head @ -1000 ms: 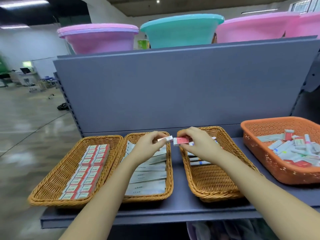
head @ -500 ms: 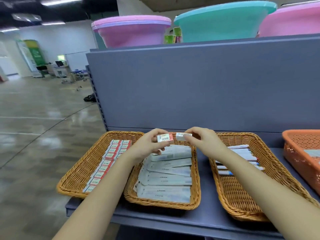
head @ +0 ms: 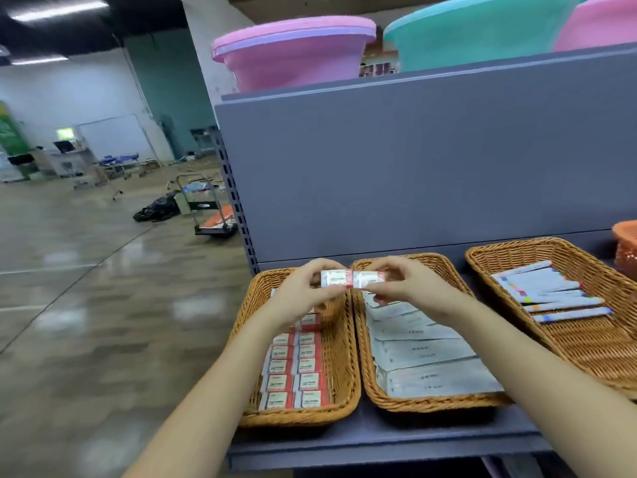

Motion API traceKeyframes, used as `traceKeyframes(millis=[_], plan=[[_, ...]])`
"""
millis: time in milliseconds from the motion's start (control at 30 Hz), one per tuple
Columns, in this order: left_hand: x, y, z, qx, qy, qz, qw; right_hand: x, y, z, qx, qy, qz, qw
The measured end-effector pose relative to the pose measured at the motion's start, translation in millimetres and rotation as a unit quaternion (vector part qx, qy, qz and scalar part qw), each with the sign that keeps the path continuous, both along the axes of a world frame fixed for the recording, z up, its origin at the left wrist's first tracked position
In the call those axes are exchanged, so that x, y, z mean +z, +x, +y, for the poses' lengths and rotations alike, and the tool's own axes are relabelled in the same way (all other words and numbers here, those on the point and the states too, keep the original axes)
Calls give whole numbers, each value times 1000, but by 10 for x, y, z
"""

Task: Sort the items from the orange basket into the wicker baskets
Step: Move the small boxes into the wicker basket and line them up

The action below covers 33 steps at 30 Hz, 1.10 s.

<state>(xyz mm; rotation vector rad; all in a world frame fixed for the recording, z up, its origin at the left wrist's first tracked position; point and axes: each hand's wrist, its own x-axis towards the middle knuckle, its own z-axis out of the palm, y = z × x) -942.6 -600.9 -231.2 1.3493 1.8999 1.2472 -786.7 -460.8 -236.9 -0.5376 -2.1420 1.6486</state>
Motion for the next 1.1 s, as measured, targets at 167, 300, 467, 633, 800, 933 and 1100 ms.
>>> traceKeyframes(millis=[167,300,467,633,800,933,1100], plan=[[-76,-220,-185,-20,-10,25,999,-38,-204,-234,-28,97,-65,993],[-114,-381,-285,-12,-37,67,997,-38,-359,-330,-39,163,-87,982],[-119,-545,-357,15,-70,163,984,-9,-538,-399,-29,263,-109,958],[-188,-661,-447,27,-95,211,972,-80,-693,-417,1,332,-135,933],[-314,-744,-540,30,-129,268,954,-174,-773,-456,15,393,-167,904],[-374,-804,-618,-1,-165,332,929,-228,-836,-559,24,434,-208,876],[-442,-758,-619,-39,-165,393,904,-289,-888,-730,43,457,-250,852]])
